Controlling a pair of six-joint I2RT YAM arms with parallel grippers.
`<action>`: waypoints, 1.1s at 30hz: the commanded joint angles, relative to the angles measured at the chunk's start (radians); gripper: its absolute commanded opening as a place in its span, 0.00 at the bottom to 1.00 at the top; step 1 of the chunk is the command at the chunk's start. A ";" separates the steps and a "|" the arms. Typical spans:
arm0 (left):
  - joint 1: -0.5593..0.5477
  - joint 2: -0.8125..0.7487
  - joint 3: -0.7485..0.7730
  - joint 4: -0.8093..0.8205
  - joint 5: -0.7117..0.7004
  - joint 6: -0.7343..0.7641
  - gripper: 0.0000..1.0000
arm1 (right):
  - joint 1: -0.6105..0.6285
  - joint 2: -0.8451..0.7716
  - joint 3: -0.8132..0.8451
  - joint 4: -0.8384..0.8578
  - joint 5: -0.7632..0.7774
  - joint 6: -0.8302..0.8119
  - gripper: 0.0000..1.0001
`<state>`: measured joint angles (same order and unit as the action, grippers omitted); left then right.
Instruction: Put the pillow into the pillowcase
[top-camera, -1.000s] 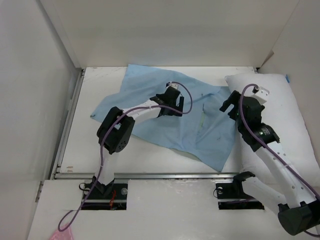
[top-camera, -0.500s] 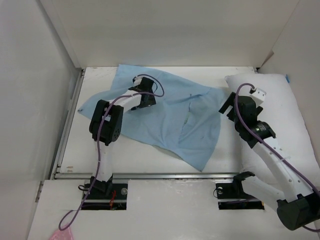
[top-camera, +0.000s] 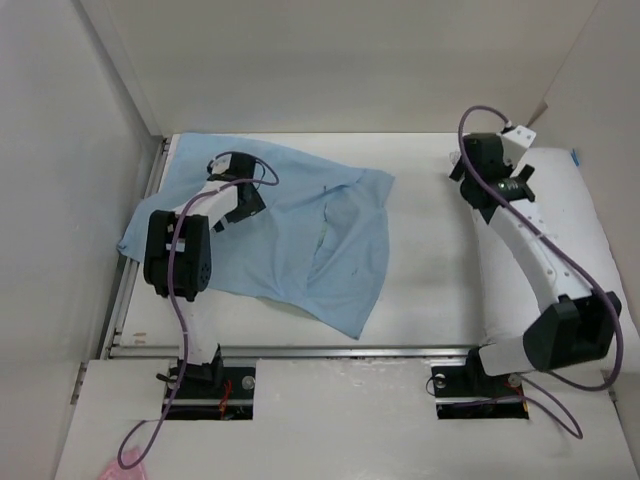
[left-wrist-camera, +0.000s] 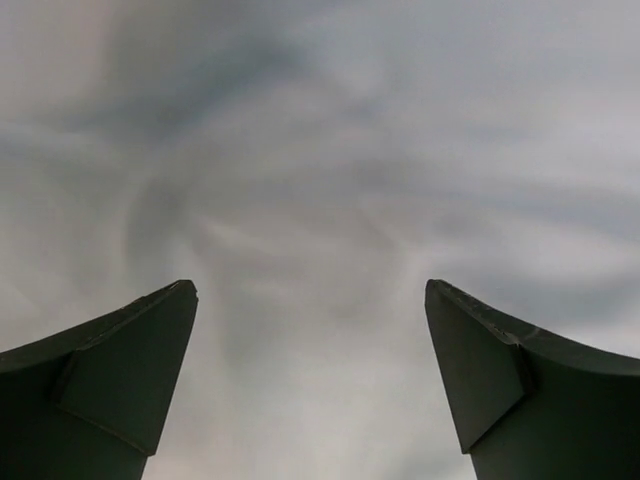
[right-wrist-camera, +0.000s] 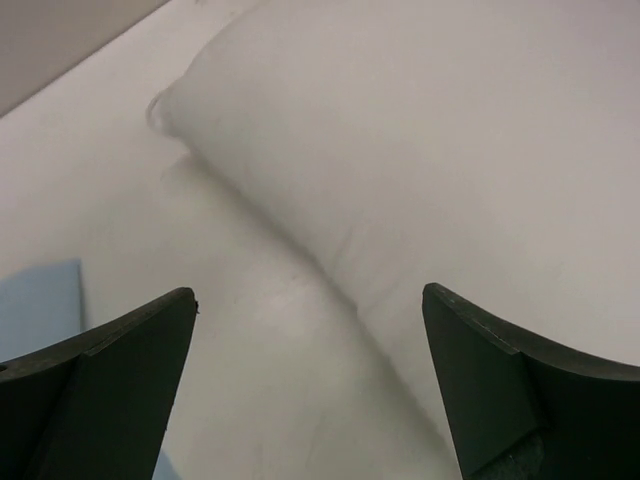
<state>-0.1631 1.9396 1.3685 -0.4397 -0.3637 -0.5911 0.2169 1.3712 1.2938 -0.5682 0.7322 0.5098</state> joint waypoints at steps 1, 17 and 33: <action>-0.104 -0.158 0.038 0.005 0.017 0.062 0.99 | -0.123 0.121 0.175 -0.039 0.043 -0.083 1.00; -0.154 -0.306 0.015 0.085 0.175 0.182 0.99 | -0.429 0.657 0.498 -0.122 -0.481 -0.244 0.48; -0.154 -0.323 -0.034 0.088 0.207 0.143 0.99 | -0.169 0.109 0.152 0.185 -1.064 -0.680 0.00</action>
<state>-0.3145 1.6543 1.3640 -0.3614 -0.1696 -0.4351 0.0265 1.5295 1.4998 -0.4744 -0.2485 -0.0776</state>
